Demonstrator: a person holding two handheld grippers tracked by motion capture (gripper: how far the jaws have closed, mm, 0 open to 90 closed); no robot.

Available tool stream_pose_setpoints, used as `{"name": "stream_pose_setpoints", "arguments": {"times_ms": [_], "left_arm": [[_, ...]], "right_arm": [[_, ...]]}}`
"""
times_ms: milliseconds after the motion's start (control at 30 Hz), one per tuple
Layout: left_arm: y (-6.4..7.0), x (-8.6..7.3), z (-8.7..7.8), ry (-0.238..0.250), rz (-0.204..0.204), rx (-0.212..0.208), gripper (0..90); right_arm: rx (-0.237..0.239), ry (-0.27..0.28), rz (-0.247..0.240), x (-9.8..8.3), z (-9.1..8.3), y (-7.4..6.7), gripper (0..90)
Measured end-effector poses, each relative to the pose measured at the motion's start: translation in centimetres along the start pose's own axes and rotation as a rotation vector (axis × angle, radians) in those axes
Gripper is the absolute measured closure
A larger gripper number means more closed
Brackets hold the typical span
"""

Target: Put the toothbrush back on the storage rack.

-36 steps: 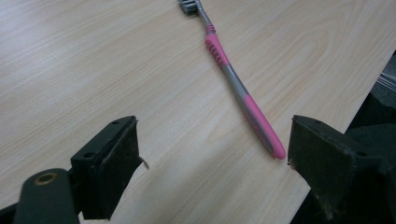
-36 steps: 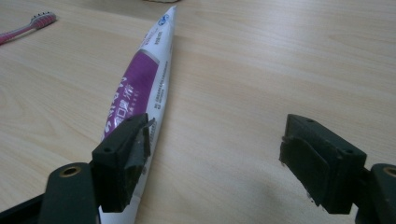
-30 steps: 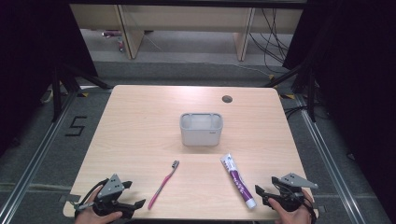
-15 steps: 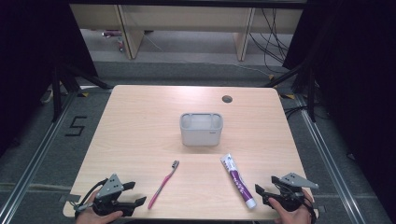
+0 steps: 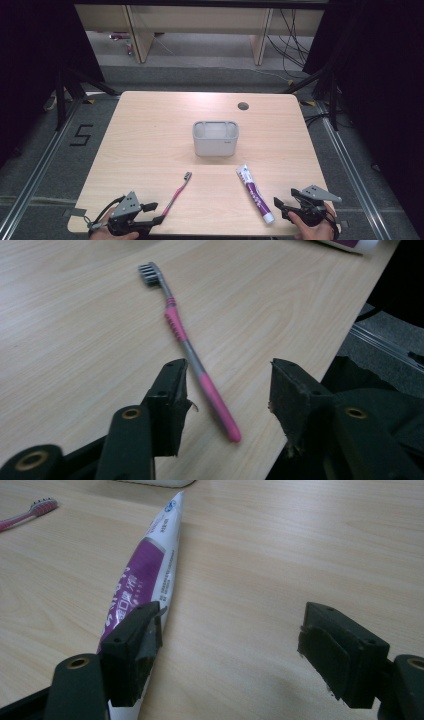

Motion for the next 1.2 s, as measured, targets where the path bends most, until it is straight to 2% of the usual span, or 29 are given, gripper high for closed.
{"name": "stream_pose_setpoints", "arguments": {"times_ms": [233, 267, 300, 367, 400, 433, 467, 500, 633, 833, 867, 900, 967, 1000, 1033, 1067, 1200], "left_arm": [[0.7, -0.5, 1.0, -0.060, 0.043, -0.007, 64.5], [0.7, -0.5, 1.2, -0.058, 0.050, -0.007, 65.3], [0.6, -0.6, 1.1, -0.073, 0.070, 0.007, 65.3], [0.8, -0.6, 1.3, -0.074, 0.074, 0.009, 68.8], [0.7, -0.6, 1.3, -0.083, 0.096, 0.015, 71.0], [0.8, -0.6, 1.4, -0.084, 0.097, 0.014, 72.9], [0.9, -0.6, 1.5, -0.080, 0.101, 0.015, 75.3], [0.9, -0.6, 1.6, -0.091, 0.110, 0.019, 76.6], [0.7, -0.6, 1.8, -0.112, 0.147, 0.023, 86.4], [0.5, -0.9, 2.1, -0.138, 0.150, 0.041, 89.3], [0.4, -0.9, 2.2, -0.145, 0.157, 0.041, 89.3], [0.6, -0.9, 2.3, -0.135, 0.133, 0.029, 89.3], [0.3, -0.9, 2.2, -0.140, 0.145, 0.043, 89.3], [0.3, -1.0, 2.2, -0.145, 0.140, 0.041, 89.3], [0.4, -1.0, 2.3, -0.138, 0.127, 0.036, 89.3], [0.1, -1.0, 2.1, -0.153, 0.144, 0.049, 89.3], [0.1, -1.0, 2.1, -0.151, 0.140, 0.048, 89.3]], "right_arm": [[0.011, -0.006, 0.001, 0.0, 0.1, -0.2, 25.5], [0.013, 0.002, -0.028, 0.0, 0.2, 0.1, 25.5], [0.013, 0.002, -0.028, 0.0, 0.2, 0.1, 25.5], [0.013, 0.003, -0.028, 0.0, 0.2, 0.0, 25.5], [0.015, 0.002, -0.023, 0.0, 0.2, -0.1, 25.5], [0.007, 0.008, -0.050, 0.1, 0.2, 0.1, 25.5], [0.017, 0.009, -0.018, 0.1, 0.2, -0.2, 25.5], [0.025, 0.004, -0.038, 0.1, 0.2, -0.1, 25.5], [0.022, -0.001, -0.046, 0.0, 0.2, 0.0, 25.5], [0.051, -0.006, -0.037, 0.0, 0.2, -0.2, 25.5], [0.045, -0.010, -0.042, 0.0, 0.1, -0.1, 25.5], [0.049, -0.010, -0.039, 0.0, 0.2, -0.2, 25.5], [0.038, -0.014, -0.031, 0.0, 0.1, -0.3, 25.6], [0.026, -0.012, -0.060, 0.1, 0.1, -0.1, 25.6], [0.025, -0.011, -0.061, 0.1, 0.1, -0.1, 25.7], [0.028, -0.010, -0.059, 0.1, 0.1, -0.1, 25.7], [0.024, -0.007, -0.066, 0.1, 0.1, 0.0, 25.8]]}}
Point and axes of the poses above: each handheld gripper's, and its own axes: z roughly forward along the jaws, x roughly out of its top, y roughly to its right, the point moved 6 cm from there along z, roughly forward along the jaws, and after that the axes turned 10 degrees about -z, right-handed, at the moved point
